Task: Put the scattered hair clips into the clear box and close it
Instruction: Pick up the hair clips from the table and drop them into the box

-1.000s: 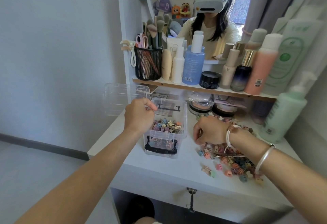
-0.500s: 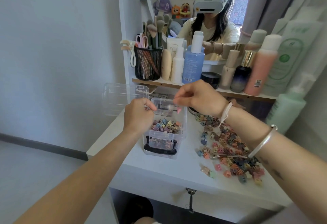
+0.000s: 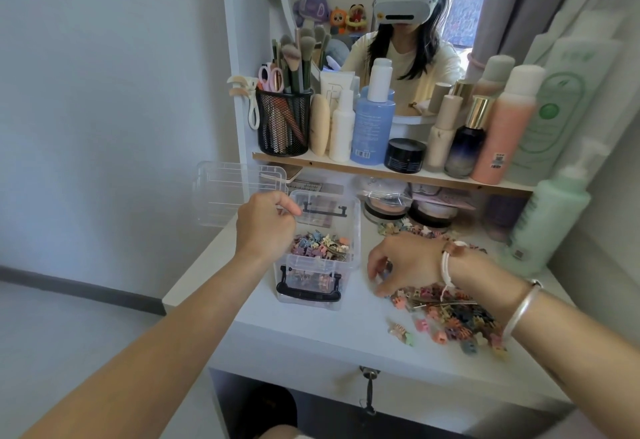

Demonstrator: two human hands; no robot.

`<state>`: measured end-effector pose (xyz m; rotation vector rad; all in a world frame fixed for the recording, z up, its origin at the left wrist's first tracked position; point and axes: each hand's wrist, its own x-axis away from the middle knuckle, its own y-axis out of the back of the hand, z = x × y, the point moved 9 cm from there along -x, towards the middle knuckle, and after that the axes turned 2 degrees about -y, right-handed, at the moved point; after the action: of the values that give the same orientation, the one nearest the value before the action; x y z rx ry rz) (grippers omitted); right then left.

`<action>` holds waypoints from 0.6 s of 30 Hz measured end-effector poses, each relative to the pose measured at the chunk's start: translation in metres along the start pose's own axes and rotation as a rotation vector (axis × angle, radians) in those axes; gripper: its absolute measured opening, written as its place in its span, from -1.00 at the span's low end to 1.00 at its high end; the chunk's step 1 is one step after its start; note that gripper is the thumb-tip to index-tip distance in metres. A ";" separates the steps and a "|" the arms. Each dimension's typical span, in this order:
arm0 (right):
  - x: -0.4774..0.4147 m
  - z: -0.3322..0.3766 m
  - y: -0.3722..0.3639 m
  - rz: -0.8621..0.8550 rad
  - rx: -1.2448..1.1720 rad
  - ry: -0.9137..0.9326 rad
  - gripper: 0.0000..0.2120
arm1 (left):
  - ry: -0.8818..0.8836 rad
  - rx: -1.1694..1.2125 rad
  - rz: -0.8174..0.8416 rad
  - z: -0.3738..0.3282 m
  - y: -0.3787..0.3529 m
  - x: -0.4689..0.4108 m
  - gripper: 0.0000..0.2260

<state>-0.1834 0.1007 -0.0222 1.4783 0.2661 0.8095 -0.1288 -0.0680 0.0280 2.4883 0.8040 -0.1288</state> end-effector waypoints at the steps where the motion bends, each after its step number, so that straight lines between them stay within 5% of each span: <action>1: -0.002 0.002 0.000 -0.027 -0.005 0.019 -0.78 | 0.000 -0.001 -0.001 0.000 0.000 0.000 -0.65; 10: -0.007 -0.001 0.019 -0.265 0.010 0.040 -0.75 | 0.003 -0.001 -0.002 0.001 0.000 0.000 -0.65; 15: 0.019 -0.005 0.097 -0.619 -0.460 0.036 -0.88 | 0.000 -0.001 -0.002 0.000 0.000 0.000 -0.64; 18: 0.020 0.025 0.105 -0.579 -0.505 0.160 -0.87 | 0.003 0.005 -0.001 0.000 0.000 0.001 -0.65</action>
<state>-0.1871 0.0822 0.0859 0.7984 0.5379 0.4710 -0.1283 -0.0680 0.0279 2.4937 0.8069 -0.1276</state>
